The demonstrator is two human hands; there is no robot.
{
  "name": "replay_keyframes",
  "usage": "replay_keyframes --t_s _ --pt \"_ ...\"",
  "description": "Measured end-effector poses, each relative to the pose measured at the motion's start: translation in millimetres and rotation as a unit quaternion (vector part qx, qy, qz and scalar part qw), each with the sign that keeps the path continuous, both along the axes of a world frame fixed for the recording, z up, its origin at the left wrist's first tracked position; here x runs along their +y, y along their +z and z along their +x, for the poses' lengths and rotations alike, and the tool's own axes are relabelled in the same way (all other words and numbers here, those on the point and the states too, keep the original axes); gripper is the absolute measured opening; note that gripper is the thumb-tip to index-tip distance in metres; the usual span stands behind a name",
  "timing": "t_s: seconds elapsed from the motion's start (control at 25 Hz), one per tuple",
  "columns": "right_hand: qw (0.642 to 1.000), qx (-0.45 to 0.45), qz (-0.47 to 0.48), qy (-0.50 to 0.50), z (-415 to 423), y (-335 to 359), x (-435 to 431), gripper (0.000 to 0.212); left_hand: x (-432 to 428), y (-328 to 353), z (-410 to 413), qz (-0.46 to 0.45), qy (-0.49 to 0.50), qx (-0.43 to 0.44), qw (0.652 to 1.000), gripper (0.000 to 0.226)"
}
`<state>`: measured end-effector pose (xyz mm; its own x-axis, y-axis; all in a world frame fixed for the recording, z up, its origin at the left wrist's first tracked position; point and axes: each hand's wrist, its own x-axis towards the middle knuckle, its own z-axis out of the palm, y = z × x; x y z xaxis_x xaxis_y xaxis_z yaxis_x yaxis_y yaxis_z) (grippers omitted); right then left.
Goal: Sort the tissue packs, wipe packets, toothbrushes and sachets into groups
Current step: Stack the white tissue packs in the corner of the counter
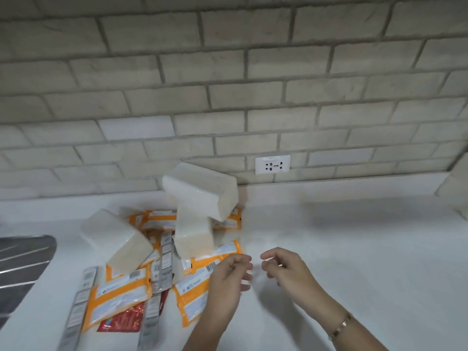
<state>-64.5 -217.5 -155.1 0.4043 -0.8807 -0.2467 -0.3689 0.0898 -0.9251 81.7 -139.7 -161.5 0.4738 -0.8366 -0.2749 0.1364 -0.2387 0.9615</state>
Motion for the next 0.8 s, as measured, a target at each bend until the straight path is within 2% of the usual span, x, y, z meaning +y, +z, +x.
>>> replay_keyframes --t_s 0.08,0.12,0.16,0.2,0.24,0.28,0.32,0.36,0.4,0.48,0.6,0.68,0.8 --pt "0.999 -0.005 0.02 0.042 32 0 11 0.016 7 4 20 -0.015 0.042 -0.007 0.999 0.014" --pt "0.998 -0.014 0.025 0.062 49 2 16 0.013 12 6 34 -0.028 0.085 -0.032 0.995 0.014" --pt "0.996 -0.022 0.024 0.078 65 4 18 0.009 17 8 52 -0.04 0.15 -0.095 0.983 0.014" --pt "0.995 -0.026 0.019 0.09 80 7 18 0.008 22 10 75 -0.039 0.227 -0.193 0.954 0.015" --pt "0.995 -0.02 0.009 0.098 92 8 16 0.008 25 11 101 -0.016 0.304 -0.306 0.902 0.023" --pt "0.994 -0.006 -0.004 0.106 102 9 15 0.008 26 12 129 0.026 0.372 -0.398 0.838 0.04" --pt "0.994 0.011 -0.013 0.112 110 8 14 0.009 26 13 158 0.079 0.417 -0.437 0.793 0.059" --pt "0.993 0.022 -0.014 0.116 114 6 14 0.01 22 14 184 0.132 0.433 -0.433 0.78 0.076" --pt "0.992 0.03 -0.009 0.122 117 3 17 0.011 17 17 207 0.179 0.419 -0.409 0.791 0.091" --pt "0.989 0.045 0.005 0.139 119 -4 23 0.011 9 17 238 0.232 0.357 -0.338 0.839 0.115" --pt "0.986 0.072 0.016 0.151 115 -15 28 0.011 4 2 259 0.265 0.3 -0.284 0.871 0.131" --pt "0.986 0.078 0.021 0.145 110 -19 26 0.011 6 -6 262 0.274 0.271 -0.259 0.886 0.125" --pt "0.989 0.076 0.029 0.122 98 -20 21 0.01 13 -8 267 0.26 0.253 -0.226 0.904 0.106"
